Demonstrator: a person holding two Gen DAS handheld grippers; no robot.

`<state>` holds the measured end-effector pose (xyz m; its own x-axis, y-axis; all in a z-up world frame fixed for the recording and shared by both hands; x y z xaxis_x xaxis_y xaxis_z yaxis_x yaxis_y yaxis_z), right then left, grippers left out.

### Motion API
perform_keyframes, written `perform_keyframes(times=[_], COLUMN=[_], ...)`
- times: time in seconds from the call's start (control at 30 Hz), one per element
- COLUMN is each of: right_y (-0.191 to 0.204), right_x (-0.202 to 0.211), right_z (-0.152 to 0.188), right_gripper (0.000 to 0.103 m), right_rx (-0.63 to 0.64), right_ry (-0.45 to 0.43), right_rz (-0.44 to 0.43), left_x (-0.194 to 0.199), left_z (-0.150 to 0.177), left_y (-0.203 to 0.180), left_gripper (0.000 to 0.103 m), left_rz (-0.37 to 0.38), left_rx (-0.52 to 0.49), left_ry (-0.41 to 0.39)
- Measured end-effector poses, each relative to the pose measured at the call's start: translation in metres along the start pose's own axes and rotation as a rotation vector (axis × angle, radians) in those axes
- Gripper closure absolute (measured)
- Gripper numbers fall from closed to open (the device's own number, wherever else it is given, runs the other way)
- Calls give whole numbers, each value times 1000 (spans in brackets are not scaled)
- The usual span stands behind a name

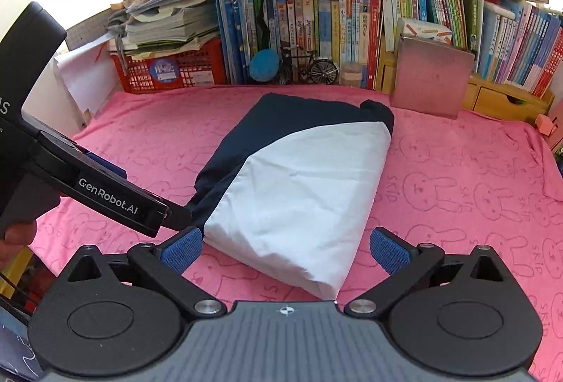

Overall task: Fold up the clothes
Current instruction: 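Open both grippers and withdraw from the folded jacket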

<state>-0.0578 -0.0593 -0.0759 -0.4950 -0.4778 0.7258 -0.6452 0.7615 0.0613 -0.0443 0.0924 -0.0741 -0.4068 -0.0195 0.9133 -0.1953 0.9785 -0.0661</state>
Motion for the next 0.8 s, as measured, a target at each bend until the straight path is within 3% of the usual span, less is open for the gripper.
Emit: perform_keyframes(times=[0.43,0.8], right_y=[-7,-15], right_x=[-8,-14], right_z=[-1,-4], right_gripper=[0,0], right_rx=[2,6], right_ry=[19,30], right_rz=[-16,-34], left_x=[-6,-4], left_z=[-3,-13], left_y=[-3,-7], left_gripper=[1,1], left_rz=[-7,-7], left_rx=[30,38], left_ry=[14,-43])
Point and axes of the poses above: each gripper's, at about its wrist camera, not at the fingertips, and x roughly against the way its jaws point, y to its left, z to its underside, the point moved 4 cm from there along -x, roughly the way its jaws point, and after that the axes turned 1 degree about x, right-handed, at the moved point
